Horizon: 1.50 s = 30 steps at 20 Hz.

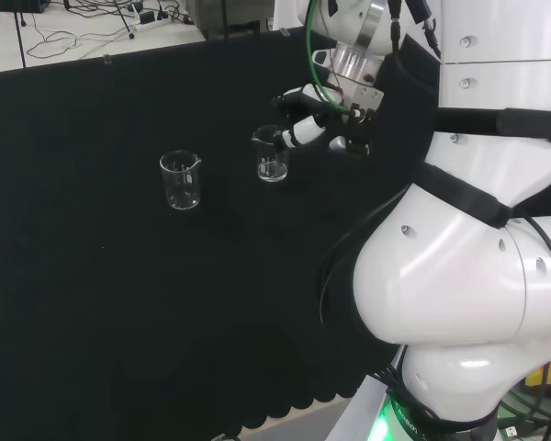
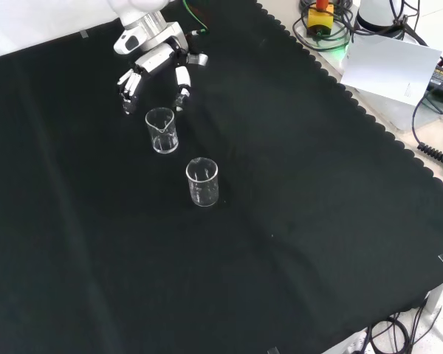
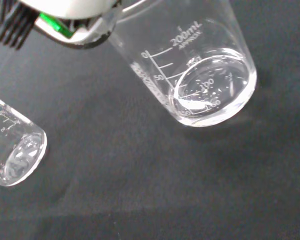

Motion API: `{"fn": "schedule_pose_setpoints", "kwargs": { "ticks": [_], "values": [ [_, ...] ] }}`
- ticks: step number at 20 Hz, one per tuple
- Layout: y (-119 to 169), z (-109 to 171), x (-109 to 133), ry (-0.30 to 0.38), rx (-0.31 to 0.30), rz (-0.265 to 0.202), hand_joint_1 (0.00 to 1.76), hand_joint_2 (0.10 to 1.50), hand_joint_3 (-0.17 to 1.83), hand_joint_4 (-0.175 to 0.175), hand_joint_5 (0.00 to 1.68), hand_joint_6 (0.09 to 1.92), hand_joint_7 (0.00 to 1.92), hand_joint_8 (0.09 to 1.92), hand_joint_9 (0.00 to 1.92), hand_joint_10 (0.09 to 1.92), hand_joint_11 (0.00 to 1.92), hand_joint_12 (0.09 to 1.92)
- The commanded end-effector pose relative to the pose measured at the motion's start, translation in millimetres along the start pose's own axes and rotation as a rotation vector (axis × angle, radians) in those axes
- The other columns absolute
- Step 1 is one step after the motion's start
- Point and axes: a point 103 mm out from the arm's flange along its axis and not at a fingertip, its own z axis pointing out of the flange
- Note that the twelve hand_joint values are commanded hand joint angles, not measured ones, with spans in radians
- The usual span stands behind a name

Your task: Pick up the beaker on the right.

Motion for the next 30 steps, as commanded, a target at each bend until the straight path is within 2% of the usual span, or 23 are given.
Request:
{"fn": "schedule_pose_setpoints", "kwargs": {
  "ticks": [1,7,11,19,30],
  "values": [
    [9,14,3,0.057,-0.022,-0.056,0.86,0.53,0.60,-0.057,0.52,0.09,0.33,0.72,0.46,0.65,0.04,1.40],
    [7,23,4,0.063,-0.037,-0.117,0.79,0.52,0.57,-0.058,0.52,0.09,0.34,0.72,0.47,0.64,0.04,1.39],
    [5,29,6,0.071,-0.054,-0.139,0.77,0.54,0.52,-0.058,0.52,0.09,0.34,0.72,0.48,0.63,0.04,1.39],
    [2,41,-6,0.088,-0.072,-0.143,0.73,0.54,0.46,-0.058,0.51,0.10,0.34,0.71,0.48,0.62,0.04,1.39],
    [14,50,-11,0.086,-0.126,-0.126,0.85,0.55,0.47,-0.056,0.51,0.10,0.33,0.71,0.46,0.61,0.02,1.39]
  ]
}}
